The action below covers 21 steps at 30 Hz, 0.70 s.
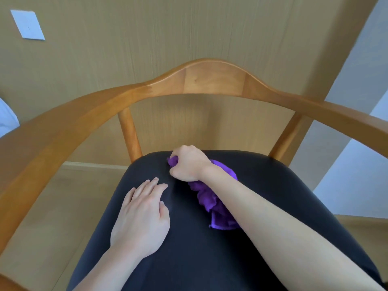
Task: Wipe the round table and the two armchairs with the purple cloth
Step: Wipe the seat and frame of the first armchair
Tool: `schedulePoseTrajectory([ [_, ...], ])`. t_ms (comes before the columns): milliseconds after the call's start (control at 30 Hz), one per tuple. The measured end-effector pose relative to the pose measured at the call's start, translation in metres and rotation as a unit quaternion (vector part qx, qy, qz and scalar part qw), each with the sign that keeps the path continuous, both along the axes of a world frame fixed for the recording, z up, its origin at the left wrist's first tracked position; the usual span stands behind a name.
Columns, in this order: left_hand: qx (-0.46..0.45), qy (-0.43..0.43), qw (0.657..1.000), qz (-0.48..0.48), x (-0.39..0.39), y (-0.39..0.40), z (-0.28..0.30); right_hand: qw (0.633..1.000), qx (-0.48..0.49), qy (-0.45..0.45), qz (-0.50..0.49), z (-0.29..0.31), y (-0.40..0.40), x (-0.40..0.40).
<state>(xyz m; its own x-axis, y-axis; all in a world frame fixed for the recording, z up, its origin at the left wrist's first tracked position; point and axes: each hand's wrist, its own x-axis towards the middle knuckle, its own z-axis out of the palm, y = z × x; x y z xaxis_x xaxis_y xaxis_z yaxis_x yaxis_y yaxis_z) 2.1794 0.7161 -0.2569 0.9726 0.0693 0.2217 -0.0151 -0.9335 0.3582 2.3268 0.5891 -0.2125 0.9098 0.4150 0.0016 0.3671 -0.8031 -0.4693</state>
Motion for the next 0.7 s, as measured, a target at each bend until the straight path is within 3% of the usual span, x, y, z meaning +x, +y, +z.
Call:
schedulePoseTrajectory([
  [100,-0.006,-0.004,1.0,0.002,0.001,0.002,0.0,0.999,0.042,-0.006,0.025,0.001,-0.023,-0.003],
  [267,-0.016,-0.014,1.0,0.006,0.005,0.004,-0.001,0.97,0.184,-0.081,-0.137,0.024,-0.04,0.052],
  [333,-0.021,-0.016,1.0,0.003,0.004,0.003,-0.002,0.988,0.123,-0.023,-0.087,0.012,-0.024,0.062],
  [400,-0.031,-0.018,0.999,0.01,0.003,0.002,-0.003,0.997,-0.07,0.017,-0.009,-0.01,-0.006,0.059],
  [433,-0.036,-0.024,0.999,0.023,0.003,0.003,-0.003,0.992,-0.123,0.016,-0.008,-0.016,-0.002,0.057],
  [567,-0.056,-0.039,0.994,0.091,0.002,0.002,-0.002,0.997,-0.064,0.006,-0.034,-0.015,-0.003,0.047],
  [700,-0.088,-0.04,0.991,0.095,0.003,0.003,-0.002,0.992,-0.108,-0.024,0.068,-0.013,-0.011,0.015],
])
